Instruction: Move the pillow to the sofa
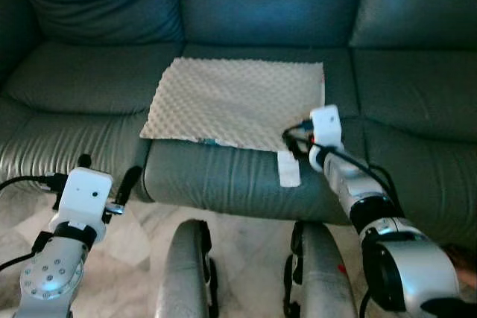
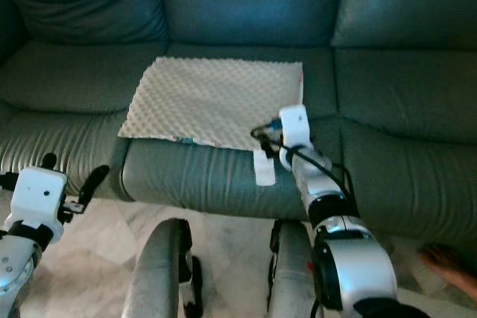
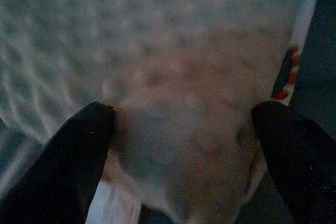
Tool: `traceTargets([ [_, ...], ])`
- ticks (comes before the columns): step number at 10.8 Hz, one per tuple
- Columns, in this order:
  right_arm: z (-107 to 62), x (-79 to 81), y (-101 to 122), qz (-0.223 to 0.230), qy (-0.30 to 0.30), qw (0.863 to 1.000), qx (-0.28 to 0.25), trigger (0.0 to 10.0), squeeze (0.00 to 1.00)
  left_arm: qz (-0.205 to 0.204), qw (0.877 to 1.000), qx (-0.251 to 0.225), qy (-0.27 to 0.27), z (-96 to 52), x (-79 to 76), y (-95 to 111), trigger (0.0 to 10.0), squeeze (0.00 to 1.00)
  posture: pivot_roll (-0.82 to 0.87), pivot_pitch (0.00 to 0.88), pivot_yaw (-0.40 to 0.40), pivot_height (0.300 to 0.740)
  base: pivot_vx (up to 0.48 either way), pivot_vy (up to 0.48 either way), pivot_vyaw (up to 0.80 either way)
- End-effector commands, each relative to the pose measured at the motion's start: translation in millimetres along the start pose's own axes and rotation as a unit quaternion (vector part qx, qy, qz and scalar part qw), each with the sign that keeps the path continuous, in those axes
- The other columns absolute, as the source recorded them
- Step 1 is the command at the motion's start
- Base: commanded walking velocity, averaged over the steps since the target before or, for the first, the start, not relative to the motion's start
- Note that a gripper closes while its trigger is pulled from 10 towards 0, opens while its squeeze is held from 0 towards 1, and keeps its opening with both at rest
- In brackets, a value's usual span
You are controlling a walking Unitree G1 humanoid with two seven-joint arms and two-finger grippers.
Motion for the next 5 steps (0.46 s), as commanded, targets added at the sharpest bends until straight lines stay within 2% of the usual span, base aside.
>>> traceTargets([
  [1, 0.1, 7.0, -20.1, 0.006, 0.012, 0.999, 0.040, 9.6, 0.00, -0.001, 1.000, 0.010, -0.006, -3.6, 0.1, -2.4, 10.0, 1.00, 0.24, 0.286, 0.124, 0.611, 0.000, 0.000, 0.00],
  [2, 0.0, 17.4, -29.9, 0.029, 0.039, 0.997, 0.052, 0.0, 0.00, 0.000, 1.000, 0.013, -0.010, -4.6, -1.4, -1.6, 10.0, 1.00, 0.25, 0.287, 0.125, 0.611, 0.000, 0.000, 0.00],
  [5, -3.5, 26.1, -49.2, 0.005, 0.062, 0.995, 0.075, 0.0, 0.00, -0.006, 1.000, 0.024, -0.011, -2.3, -3.4, -3.8, 10.0, 1.00, 0.24, 0.286, 0.117, 0.611, 0.000, 0.000, 0.00],
])
Point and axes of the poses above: a point about 5 cm out from each wrist's last joint towards the gripper, its own z axis pointing out of the wrist towards the gripper, its own y axis along the axis of the wrist's last joint, x = y × z, the point moved 5 cm from there along z, pointing out of the wrist towards the gripper, and after that the axes turned 7 degrees about z, right-handed, at the moved point
